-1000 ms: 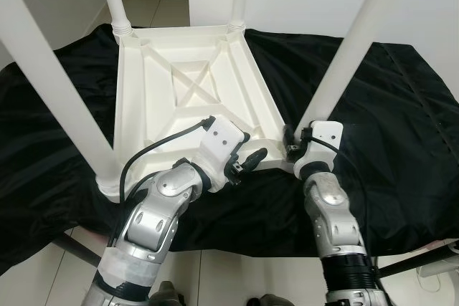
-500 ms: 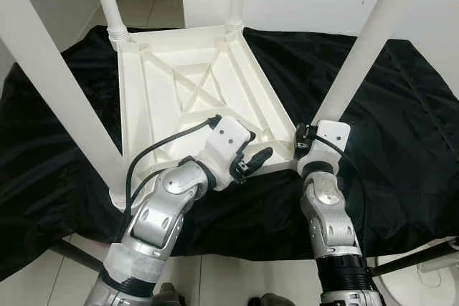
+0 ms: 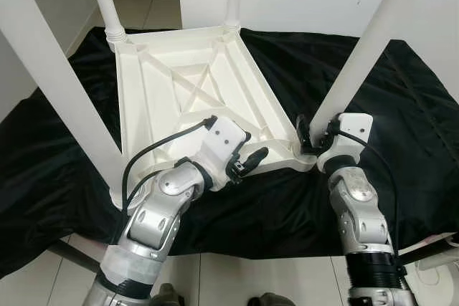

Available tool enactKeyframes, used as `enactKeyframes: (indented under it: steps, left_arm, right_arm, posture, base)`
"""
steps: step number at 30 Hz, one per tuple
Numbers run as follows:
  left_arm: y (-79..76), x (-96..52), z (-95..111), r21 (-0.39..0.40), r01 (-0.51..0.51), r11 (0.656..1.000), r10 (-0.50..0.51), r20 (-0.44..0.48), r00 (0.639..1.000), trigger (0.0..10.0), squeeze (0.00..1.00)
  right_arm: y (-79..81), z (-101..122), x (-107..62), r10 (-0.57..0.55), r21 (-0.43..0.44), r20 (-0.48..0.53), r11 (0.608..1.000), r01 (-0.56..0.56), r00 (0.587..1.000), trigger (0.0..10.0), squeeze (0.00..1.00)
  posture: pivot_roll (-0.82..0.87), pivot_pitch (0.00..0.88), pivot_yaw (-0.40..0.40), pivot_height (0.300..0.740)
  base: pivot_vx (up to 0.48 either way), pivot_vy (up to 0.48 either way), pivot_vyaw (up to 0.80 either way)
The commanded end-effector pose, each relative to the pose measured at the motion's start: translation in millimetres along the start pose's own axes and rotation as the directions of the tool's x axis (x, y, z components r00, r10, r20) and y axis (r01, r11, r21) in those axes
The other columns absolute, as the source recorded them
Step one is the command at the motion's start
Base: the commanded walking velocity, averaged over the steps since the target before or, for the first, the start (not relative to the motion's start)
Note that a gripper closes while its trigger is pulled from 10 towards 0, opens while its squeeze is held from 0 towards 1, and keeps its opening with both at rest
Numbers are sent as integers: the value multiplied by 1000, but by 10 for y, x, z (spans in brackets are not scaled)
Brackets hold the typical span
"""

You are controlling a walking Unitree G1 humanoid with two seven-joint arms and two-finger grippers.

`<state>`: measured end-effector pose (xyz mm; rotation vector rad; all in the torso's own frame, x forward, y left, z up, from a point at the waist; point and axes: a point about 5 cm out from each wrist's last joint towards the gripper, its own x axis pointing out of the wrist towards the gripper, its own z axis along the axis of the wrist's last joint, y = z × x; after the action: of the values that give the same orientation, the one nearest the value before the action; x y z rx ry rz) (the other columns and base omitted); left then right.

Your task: Building children table

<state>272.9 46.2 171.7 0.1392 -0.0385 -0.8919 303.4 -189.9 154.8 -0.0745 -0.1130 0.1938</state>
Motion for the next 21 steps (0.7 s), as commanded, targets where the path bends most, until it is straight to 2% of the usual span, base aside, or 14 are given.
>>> enactKeyframes:
  steps: [1,8,10,11,12,13,14,15,16,17,18,19,20,21]
  left_arm:
    - [22,-14,-11,16,-55,998,55,-4,999,10000,0]
    - [22,-8,-11,18,-54,998,54,-4,999,10000,0]
    - [21,-4,-9,19,-52,998,52,-3,999,10000,0]
    - [23,9,3,22,-48,999,48,2,999,10000,0]
    - [23,9,3,22,-48,999,48,2,999,10000,0]
    - [27,18,13,24,-46,999,46,5,999,10000,0]
    - [27,18,13,24,-46,999,46,5,999,10000,0]
    - [30,23,19,25,-45,999,45,8,999,10000,0]
    - [30,28,25,25,-44,999,44,10,999,10000,0]
    - [25,29,26,26,-42,999,42,11,999,10000,0]
    - [25,29,26,26,-42,999,42,11,999,10000,0]
    - [18,30,26,25,-40,999,40,11,999,10000,0]
    - [9,30,23,27,-36,999,36,10,999,10000,0]
    - [9,30,23,27,-36,999,36,10,999,10000,0]
  right_arm:
    - [-24,-19,-3,101,6,-12,995,-101,995,10000,0]
    - [-46,-25,-8,170,-2,-26,985,-170,985,10000,0]
    - [-62,-37,-1,218,-16,-39,976,-219,975,10000,0]
    - [-88,-56,46,288,-48,-62,955,-291,955,10000,0]
    - [-88,-56,46,288,-48,-62,955,-291,955,10000,0]
    - [-110,-71,89,350,-70,-88,932,-356,933,10000,0]
    - [-110,-71,89,350,-70,-88,932,-356,933,10000,0]
    - [-122,-83,130,395,-81,-108,911,-404,912,7882,0]
    - [-125,-90,163,421,-95,-123,896,-433,898,4471,0]
    - [-129,-96,193,444,-97,-134,884,-458,886,3765,0]
    - [-129,-96,193,444,-97,-134,884,-458,886,3765,0]
    - [-136,-98,217,454,-103,-142,877,-469,880,2784,0]
    - [-142,-107,231,464,-100,-151,871,-480,873,0,0]
    - [-142,-107,231,464,-100,-151,871,-480,873,0,0]
  posture:
    - [-50,4,-12,740]
    - [-51,2,-11,740]
    - [-54,0,-8,740]
    - [-55,0,-6,740]
    - [-55,0,-6,740]
    - [-55,0,-4,740]
    - [-55,0,-4,740]
    - [-54,0,-4,740]
    - [-52,0,-5,740]
    - [-52,0,-6,740]
    - [-52,0,-6,740]
    - [-51,0,-7,740]
    - [-50,0,-9,740]
    - [-50,0,-9,740]
  base:
    - [0,0,0]
    - [0,0,0]
    - [0,0,0]
    - [0,0,0]
    - [0,0,0]
    - [0,0,0]
    - [0,0,0]
    - [0,0,0]
    - [0,0,0]
    - [0,0,0]
    - [0,0,0]
    - [0,0,0]
    - [0,0,0]
    - [0,0,0]
